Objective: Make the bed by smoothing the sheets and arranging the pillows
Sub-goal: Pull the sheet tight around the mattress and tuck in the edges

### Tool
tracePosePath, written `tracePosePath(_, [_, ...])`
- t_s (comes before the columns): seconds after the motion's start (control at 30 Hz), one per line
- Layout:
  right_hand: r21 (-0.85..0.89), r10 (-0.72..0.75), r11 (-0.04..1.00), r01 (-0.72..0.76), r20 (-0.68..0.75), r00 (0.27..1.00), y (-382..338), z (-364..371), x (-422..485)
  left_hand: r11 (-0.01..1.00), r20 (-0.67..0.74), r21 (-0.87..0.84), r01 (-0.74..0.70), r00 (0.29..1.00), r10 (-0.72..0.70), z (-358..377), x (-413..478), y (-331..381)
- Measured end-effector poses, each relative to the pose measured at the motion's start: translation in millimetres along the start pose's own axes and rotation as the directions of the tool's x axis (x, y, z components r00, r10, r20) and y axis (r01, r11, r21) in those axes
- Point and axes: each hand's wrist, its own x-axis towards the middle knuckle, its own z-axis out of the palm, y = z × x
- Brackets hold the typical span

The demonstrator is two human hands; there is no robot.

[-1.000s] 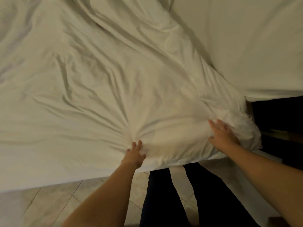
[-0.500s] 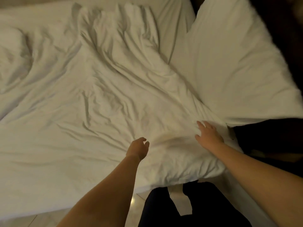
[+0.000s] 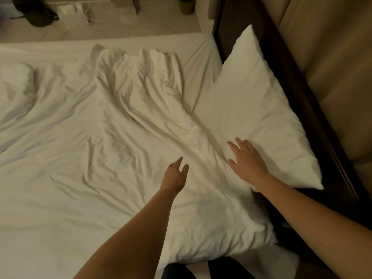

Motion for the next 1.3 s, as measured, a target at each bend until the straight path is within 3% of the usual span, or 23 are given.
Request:
tracePosePath(0.4, [-0.325, -0.104, 0.946, 0.012, -0.267, 0.958, 96, -62, 109, 0.924, 0.019, -0.382, 0.002, 1.0, 0.005, 118, 120, 128])
tracePosePath(0.6, [-0.304, -0.061, 0.952, -0.031, -0.29, 0.955, 130, -52, 140, 0.878, 0.002, -0.476, 0.052, 0.998, -0.057, 159, 168, 163])
tracePosePath(0.77, [-0.271, -0.035, 0.961, -0.058, -0.325, 0.945, 143, -49, 142, 0.775, 0.027, -0.617, 0.136, 0.988, -0.152, 179, 191, 175])
tracePosePath(1.1, [-0.259, -0.084, 0.966, 0.006, -0.293, 0.952, 147, -35, 147, 0.619, 0.249, -0.678, 0.397, 0.916, -0.314, 215, 205, 179])
tracePosePath(1.3, [-0.235, -0.106, 0.971, 0.038, -0.283, 0.953, 140, -33, 148, 0.622, 0.2, -0.699, 0.353, 0.931, -0.304, 215, 204, 183])
